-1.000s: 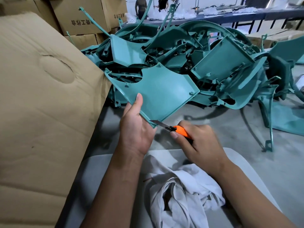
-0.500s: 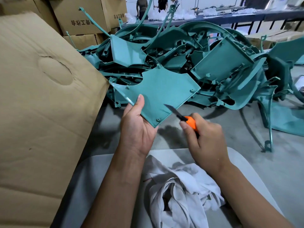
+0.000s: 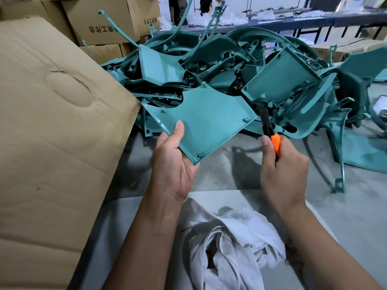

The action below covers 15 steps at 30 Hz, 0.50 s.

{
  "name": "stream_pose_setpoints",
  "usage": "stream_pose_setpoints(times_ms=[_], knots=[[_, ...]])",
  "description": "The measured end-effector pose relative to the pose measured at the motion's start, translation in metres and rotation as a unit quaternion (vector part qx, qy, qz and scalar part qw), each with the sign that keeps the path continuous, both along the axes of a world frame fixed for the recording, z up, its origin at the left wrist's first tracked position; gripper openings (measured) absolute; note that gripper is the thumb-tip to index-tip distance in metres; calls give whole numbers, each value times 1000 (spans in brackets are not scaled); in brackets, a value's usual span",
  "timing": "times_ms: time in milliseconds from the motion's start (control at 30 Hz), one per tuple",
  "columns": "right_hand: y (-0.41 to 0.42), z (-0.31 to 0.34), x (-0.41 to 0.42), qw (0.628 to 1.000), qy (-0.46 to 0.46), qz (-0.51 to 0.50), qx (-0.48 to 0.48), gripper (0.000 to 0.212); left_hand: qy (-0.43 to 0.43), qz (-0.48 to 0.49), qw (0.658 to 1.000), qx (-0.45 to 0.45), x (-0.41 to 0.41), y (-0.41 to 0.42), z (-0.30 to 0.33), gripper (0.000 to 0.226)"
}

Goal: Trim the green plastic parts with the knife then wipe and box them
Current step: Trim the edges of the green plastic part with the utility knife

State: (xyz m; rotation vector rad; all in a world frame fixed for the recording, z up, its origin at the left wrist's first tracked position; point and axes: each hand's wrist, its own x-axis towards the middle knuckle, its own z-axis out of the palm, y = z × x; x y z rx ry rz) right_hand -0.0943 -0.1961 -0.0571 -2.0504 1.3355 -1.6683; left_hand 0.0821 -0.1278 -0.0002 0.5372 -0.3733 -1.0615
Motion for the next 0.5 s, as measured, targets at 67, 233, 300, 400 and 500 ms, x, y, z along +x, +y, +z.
stream_pose_setpoints(times_ms=[67,233,300,400,500], knots=[[1,1,1,1000,-18,19,-2,48,-22,10,1000,19,-1,-2,-3,25],[10,4,5,990,9,132,-41,44,-69,35,994,83,-10,-11,-14,21],[13,3,5,979,65,191,-37,37,-72,26,993,85,-14,-14,-16,21],[15,0,8,961,113,251,-33,30,-60,17,996,66,-15,-13,-14,21],[14,0,7,951,130,278,-30,33,-23,15,999,46,-8,-11,-10,23]])
